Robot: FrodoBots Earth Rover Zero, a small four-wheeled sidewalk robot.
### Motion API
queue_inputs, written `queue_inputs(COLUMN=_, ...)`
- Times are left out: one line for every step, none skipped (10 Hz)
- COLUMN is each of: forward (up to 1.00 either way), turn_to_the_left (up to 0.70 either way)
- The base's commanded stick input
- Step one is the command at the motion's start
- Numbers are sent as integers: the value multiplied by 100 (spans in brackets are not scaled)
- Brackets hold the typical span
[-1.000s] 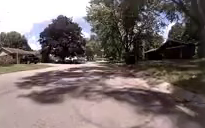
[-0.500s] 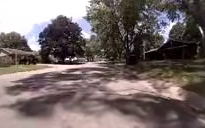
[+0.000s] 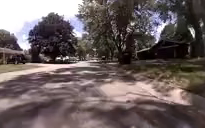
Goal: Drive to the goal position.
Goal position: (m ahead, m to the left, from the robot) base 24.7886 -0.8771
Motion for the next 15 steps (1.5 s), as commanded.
queue_inputs(forward=70, turn_to_the_left=0)
queue_inputs(forward=70, turn_to_the_left=0)
queue_inputs(forward=70, turn_to_the_left=0)
queue_inputs(forward=70, turn_to_the_left=0)
queue_inputs(forward=70, turn_to_the_left=0)
queue_inputs(forward=70, turn_to_the_left=0)
queue_inputs(forward=70, turn_to_the_left=0)
queue_inputs(forward=70, turn_to_the_left=0)
queue_inputs(forward=70, turn_to_the_left=0)
queue_inputs(forward=70, turn_to_the_left=0)
queue_inputs(forward=70, turn_to_the_left=0)
queue_inputs(forward=70, turn_to_the_left=0)
queue_inputs(forward=70, turn_to_the_left=0)
queue_inputs(forward=70, turn_to_the_left=0)
queue_inputs(forward=70, turn_to_the_left=0)
